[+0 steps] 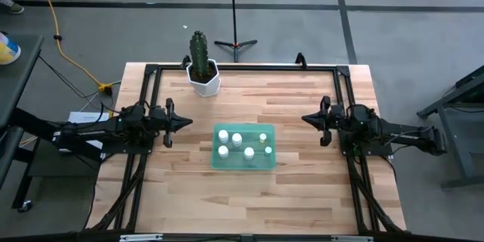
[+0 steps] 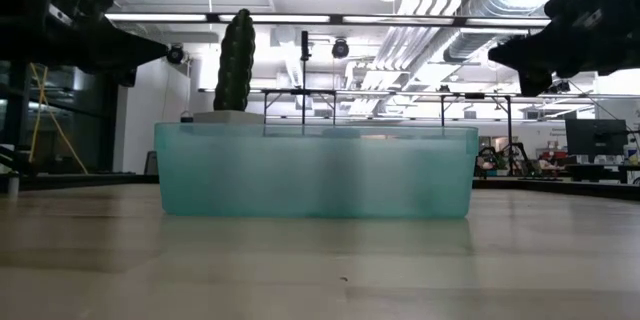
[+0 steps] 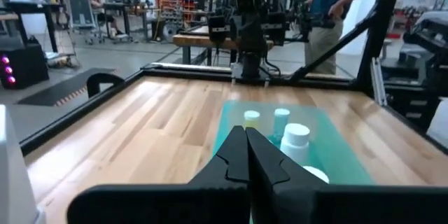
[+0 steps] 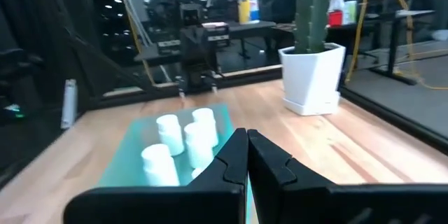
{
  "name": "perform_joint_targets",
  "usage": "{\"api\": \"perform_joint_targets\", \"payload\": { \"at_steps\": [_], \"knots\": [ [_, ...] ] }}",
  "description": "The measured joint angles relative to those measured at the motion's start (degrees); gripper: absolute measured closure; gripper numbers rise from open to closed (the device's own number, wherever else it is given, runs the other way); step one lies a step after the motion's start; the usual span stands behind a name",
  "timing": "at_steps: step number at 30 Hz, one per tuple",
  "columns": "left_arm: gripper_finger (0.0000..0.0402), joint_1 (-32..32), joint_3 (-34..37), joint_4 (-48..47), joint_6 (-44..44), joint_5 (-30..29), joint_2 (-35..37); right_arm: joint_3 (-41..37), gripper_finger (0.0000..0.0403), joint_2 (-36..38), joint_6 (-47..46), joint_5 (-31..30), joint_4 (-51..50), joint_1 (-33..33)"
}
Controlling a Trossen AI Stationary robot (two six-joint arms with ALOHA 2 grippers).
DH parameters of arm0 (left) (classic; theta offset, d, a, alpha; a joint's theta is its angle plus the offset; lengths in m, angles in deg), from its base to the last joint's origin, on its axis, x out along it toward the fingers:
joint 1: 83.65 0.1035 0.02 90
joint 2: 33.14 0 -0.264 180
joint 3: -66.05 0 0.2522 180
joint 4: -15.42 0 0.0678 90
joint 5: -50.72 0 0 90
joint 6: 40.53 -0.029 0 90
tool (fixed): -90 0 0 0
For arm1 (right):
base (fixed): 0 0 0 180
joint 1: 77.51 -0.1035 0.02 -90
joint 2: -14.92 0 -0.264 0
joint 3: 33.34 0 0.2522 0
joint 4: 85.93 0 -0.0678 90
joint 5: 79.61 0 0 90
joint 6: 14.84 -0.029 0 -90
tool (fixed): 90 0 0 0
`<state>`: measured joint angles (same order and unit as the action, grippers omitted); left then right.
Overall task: Pick and place pill bottles into a basket
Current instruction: Return to Home Position
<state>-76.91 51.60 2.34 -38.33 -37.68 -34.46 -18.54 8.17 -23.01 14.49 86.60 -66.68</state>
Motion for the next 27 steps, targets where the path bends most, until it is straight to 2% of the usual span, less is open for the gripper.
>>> {"api": "perform_joint_targets", "payload": {
  "at_steps": [8, 16, 27],
  "knots": [
    [0.0365, 0.0, 0.02, 0.0, -2.44, 0.27, -0.02, 0.0, 0.0403, 0.0, -0.68, -0.2, 0.42, 0.0],
    [0.0371, 0.0, 0.04, 0.02, -3.31, 0.38, -0.02, -0.02, 0.0403, 0.0, -2.0, -0.83, -0.28, 0.0],
    [0.0305, 0.0, 0.07, 0.04, -3.29, 0.36, -0.02, -0.06, 0.0403, 0.0, -2.31, -0.75, -1.37, 0.0]
  ]
}}
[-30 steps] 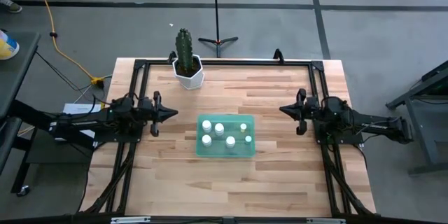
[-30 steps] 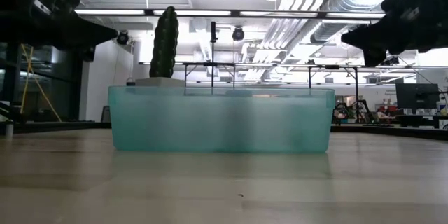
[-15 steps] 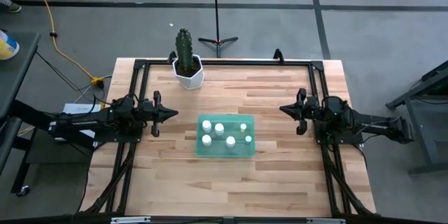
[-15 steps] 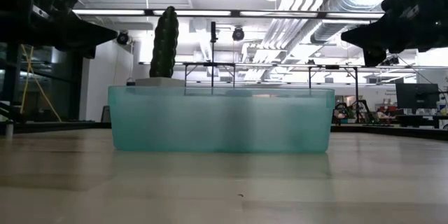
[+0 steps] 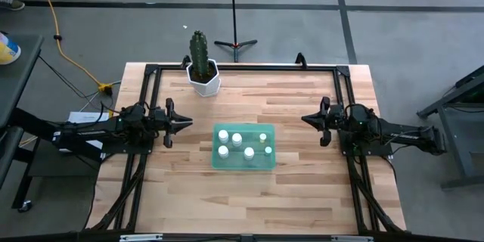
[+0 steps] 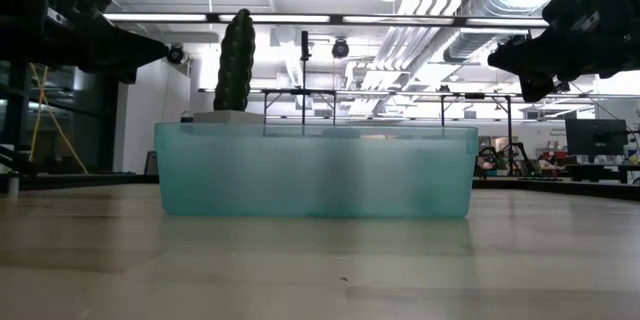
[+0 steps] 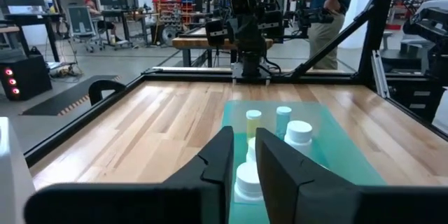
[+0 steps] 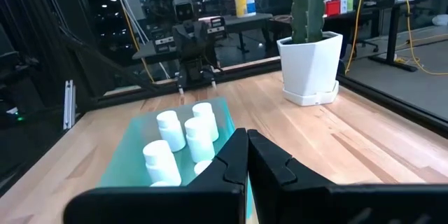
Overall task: Pick and place pill bottles into a basket
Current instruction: Return to Home Position
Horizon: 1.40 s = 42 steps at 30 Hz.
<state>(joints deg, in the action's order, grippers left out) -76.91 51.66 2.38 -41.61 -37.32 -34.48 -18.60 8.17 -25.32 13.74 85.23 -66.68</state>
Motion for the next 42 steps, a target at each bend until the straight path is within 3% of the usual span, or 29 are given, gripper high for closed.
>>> {"api": "perform_joint_targets", "payload": {
  "at_steps": [42],
  "knots": [
    [0.0307, 0.0, 0.02, 0.02, 0.04, -0.04, -0.02, 0.01, 0.0403, 0.0, 0.04, 0.05, 0.0, 0.01]
  ]
}}
